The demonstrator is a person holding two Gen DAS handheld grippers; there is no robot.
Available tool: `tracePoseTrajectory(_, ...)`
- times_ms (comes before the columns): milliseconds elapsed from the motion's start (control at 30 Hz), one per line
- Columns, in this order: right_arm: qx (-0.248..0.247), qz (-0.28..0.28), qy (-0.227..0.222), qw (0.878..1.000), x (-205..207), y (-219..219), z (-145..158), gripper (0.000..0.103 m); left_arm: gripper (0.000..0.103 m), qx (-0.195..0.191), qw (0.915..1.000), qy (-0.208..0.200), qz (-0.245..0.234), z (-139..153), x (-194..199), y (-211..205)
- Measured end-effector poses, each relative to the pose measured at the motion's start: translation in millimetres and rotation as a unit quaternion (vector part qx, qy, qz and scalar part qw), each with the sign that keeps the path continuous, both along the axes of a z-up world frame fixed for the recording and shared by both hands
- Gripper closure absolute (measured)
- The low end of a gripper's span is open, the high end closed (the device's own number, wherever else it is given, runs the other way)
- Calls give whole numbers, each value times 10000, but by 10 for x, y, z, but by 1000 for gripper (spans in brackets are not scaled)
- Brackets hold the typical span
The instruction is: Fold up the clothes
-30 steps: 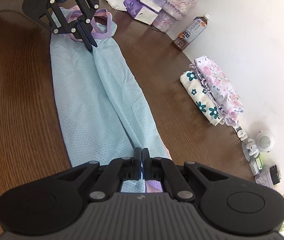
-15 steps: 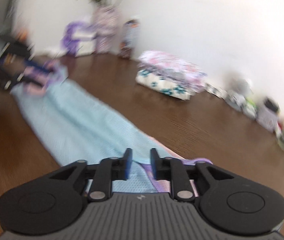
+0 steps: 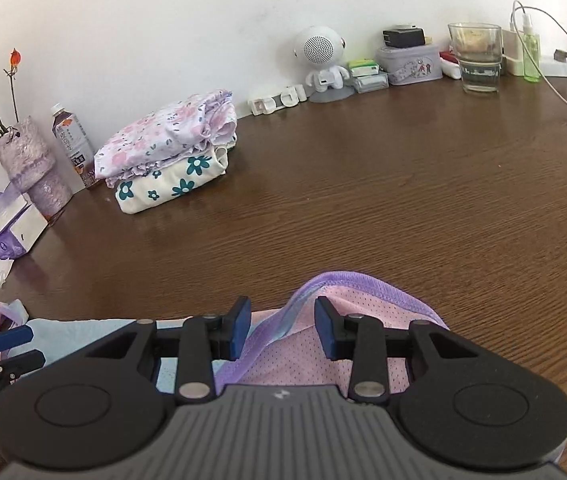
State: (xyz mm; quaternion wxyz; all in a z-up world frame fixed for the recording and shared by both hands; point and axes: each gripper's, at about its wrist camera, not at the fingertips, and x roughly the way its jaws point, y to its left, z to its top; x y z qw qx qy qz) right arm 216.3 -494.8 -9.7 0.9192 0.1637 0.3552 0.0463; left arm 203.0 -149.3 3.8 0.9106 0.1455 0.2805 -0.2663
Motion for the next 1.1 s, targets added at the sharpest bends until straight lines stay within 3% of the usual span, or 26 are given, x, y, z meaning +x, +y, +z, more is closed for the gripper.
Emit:
tracePoseTrajectory(33,24,44,7,10000,5,6,-14,74,69,-32,10000,39,40,-18,16,15)
tracePoseTrajectory(67,10,43,13,10000,3,9,-18,89,69,-65,9999,59,115,-31,33,34)
tracePoseTrajectory(100,-15,14,14,10000,-3,9,-15,93,69,-81,9998,77,191,-37,52,56)
tracePoseTrajectory(300,207,-218,-174,9994,-77,-114,22,93,69,-208,9983,226,489,-60,135,163)
tracePoseTrajectory(467,329,-401,-329,9981,-119,-243,54,99,77,-362,9963,323,708,-63,179,238)
tracePoseTrajectory(600,524,-446,-350,9970,-121,-283,57,97,76,-401,9960,331,732,-59,181,254)
tracePoseTrajectory(700,729,-465,-322,9957,-84,-272,80,88,74,-377,9965,259,706,-43,158,234)
tracePoseTrajectory(767,628,-486,-222,9966,-37,-225,76,77,68,-398,9966,199,689,-27,137,229)
tracePoseTrajectory(900,296,-533,25,9981,70,-109,59,73,63,-526,9962,117,680,5,121,249)
tracePoseTrajectory(967,130,-556,148,9983,123,-51,50,76,66,-514,9962,149,691,-5,143,263)
tracePoseTrajectory(1000,107,-545,146,9984,123,-42,52,83,71,-514,9960,229,694,-23,170,271)
tracePoseTrajectory(1033,129,-516,96,9985,102,-46,60,97,84,-541,9955,351,692,-49,203,284)
tracePoseTrajectory(1100,173,-459,-3,9988,61,-55,75,101,90,-627,9939,472,769,-68,250,325)
